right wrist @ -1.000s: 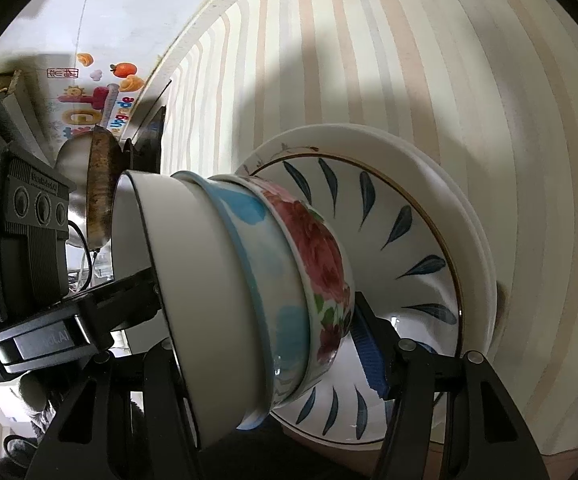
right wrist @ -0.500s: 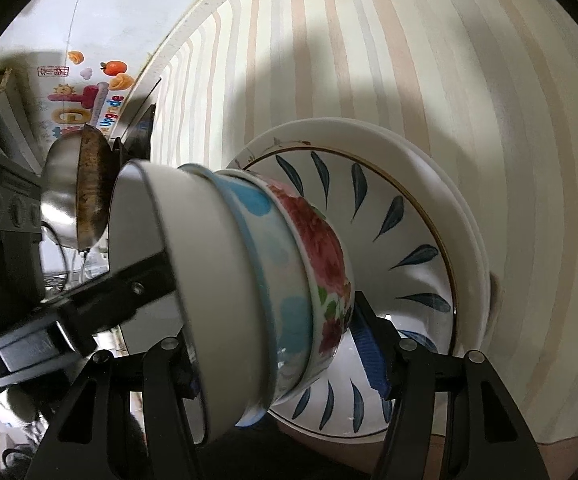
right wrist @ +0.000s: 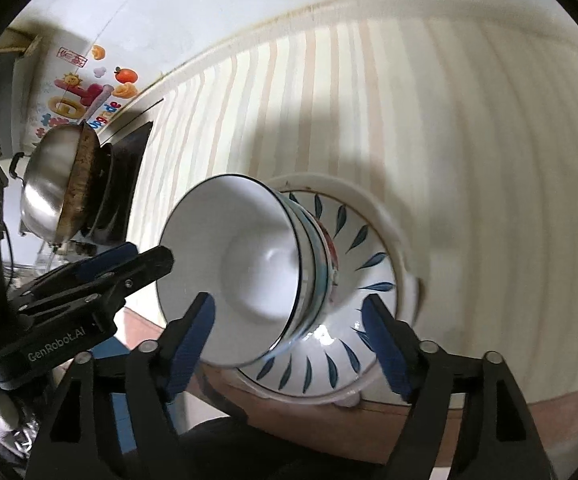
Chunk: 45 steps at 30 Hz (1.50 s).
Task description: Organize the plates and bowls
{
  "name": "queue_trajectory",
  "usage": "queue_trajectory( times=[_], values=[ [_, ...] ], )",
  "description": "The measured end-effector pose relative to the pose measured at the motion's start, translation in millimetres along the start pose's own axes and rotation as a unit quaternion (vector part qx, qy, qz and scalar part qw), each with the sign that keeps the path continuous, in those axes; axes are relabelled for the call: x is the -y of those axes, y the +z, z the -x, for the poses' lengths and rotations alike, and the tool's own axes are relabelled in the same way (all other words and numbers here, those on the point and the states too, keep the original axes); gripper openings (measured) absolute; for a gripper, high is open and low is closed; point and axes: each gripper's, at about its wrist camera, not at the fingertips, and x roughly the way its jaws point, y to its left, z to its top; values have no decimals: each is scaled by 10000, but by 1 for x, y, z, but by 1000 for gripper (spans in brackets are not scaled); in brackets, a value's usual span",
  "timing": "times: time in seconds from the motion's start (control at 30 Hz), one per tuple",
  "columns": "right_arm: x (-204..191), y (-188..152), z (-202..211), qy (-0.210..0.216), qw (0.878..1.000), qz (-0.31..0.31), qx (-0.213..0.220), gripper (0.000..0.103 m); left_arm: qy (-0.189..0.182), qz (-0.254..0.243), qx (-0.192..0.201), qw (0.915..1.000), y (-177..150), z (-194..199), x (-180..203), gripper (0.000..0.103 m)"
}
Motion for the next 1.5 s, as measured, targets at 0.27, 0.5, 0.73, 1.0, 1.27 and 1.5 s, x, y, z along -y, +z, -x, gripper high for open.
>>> queue_trajectory(
  times=[0.27, 0.5, 0.73, 1.0, 1.27, 1.5],
  values=[
    [-35, -32, 62, -708, 9943, 123, 784, 96, 50, -257, 624, 9977, -22, 49, 1, 93],
    [-58, -70, 121, -990, 9801, 122, 1714, 100, -82, -235, 1417, 9896, -46, 106, 1, 94],
    [-74, -110, 172, -1154, 9658, 290, 2302, 101, -65, -125, 1957, 9806, -81, 154, 7, 103],
    [-91, -175, 227, -1259, 9498, 642, 2792, 102, 233, 80, 2504, 9678, -146, 205, 22, 103],
    [-105, -247, 269, -1225, 9429, 756, 3004, 102, 467, 265, 2965, 9535, -210, 254, 30, 103],
    [-118, -304, 299, -1246, 9323, 713, 3319, 103, 484, 357, 3222, 9448, -255, 285, 20, 103]
  ],
)
